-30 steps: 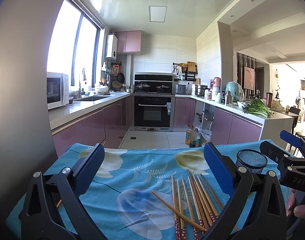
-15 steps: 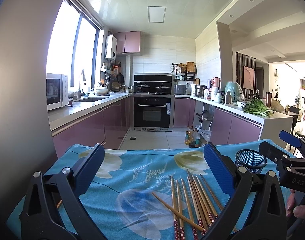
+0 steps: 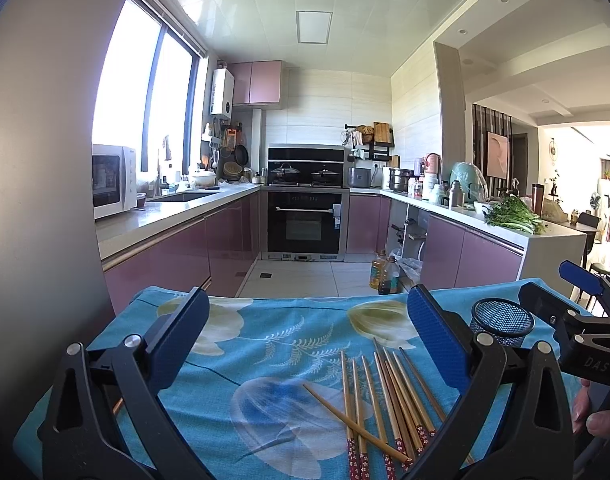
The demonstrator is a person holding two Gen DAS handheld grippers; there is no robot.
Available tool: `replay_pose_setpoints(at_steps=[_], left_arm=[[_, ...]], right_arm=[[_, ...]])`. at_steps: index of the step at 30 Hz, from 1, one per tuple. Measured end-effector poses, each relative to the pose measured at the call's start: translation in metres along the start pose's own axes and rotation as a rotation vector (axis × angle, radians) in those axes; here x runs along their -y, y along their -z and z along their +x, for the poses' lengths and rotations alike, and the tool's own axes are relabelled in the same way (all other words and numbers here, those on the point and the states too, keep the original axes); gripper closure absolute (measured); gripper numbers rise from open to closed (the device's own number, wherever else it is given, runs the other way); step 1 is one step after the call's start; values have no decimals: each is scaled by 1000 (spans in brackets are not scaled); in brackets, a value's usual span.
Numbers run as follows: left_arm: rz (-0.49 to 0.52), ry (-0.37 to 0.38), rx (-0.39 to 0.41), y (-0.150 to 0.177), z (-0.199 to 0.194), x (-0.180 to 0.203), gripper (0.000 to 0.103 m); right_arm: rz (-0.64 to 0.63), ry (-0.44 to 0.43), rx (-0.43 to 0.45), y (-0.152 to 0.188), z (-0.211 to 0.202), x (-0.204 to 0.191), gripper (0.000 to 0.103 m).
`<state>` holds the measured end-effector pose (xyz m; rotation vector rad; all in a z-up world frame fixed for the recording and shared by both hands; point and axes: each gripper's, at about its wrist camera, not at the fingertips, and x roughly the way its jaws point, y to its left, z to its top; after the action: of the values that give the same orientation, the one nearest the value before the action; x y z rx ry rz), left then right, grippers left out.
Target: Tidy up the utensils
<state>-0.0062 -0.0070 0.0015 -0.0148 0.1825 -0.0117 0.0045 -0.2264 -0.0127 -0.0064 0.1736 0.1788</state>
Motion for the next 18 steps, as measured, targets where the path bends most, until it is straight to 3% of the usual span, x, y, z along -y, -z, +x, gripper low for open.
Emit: replay_pose_setpoints(at_steps=[18], left_arm=[[2,7,-5,1,2,3,5]], right_arm=[[-2,-9,-5,0,2,0,7]])
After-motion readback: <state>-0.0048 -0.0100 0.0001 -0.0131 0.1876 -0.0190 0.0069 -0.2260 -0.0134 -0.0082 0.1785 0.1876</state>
